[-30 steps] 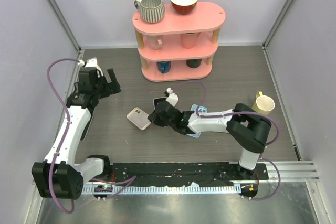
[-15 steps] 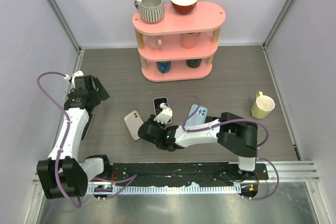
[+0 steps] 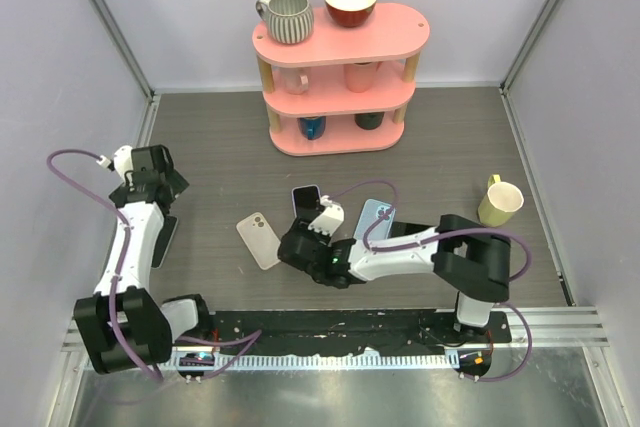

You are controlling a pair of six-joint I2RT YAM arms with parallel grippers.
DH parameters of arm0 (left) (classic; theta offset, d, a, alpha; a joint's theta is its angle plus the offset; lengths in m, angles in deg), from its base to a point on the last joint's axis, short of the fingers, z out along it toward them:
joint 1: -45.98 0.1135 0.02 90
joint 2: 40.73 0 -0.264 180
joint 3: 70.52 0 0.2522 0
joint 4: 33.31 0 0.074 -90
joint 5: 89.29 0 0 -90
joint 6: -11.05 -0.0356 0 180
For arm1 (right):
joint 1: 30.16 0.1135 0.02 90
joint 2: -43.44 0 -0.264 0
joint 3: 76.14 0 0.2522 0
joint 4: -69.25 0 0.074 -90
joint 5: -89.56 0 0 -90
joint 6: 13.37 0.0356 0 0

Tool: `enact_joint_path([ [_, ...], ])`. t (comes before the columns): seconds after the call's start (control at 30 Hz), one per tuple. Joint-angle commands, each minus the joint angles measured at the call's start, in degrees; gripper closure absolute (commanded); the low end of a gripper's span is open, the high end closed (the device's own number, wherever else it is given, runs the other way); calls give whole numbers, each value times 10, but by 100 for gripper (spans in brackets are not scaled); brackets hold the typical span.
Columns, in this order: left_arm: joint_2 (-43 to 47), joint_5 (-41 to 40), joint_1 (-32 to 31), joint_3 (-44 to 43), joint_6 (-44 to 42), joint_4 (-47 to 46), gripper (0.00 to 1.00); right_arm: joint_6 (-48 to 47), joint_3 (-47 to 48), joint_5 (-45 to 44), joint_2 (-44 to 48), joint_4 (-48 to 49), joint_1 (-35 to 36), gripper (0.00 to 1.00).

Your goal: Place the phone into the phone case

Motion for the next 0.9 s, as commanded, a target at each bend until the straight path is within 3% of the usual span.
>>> enact_joint_path([
  [0.0,-41,-50,40,-8,48,17,3,-36,-60,-44,76,62,1,45],
  [0.2,-86,-75,94,-12,66,42,9,-138,-130,-44,158,132,1,51],
  [0.43,-120,-171,108,-17,57,49,19,-196,-203,-73,226,169,1,57],
  [0.77,-180,-109,192,-13,59,38,21,-236,-263,-109,312,171,1,58],
  [0.87,-196,-128,194,-16,70,45,32,-236,-282,-112,328,176,1,58],
])
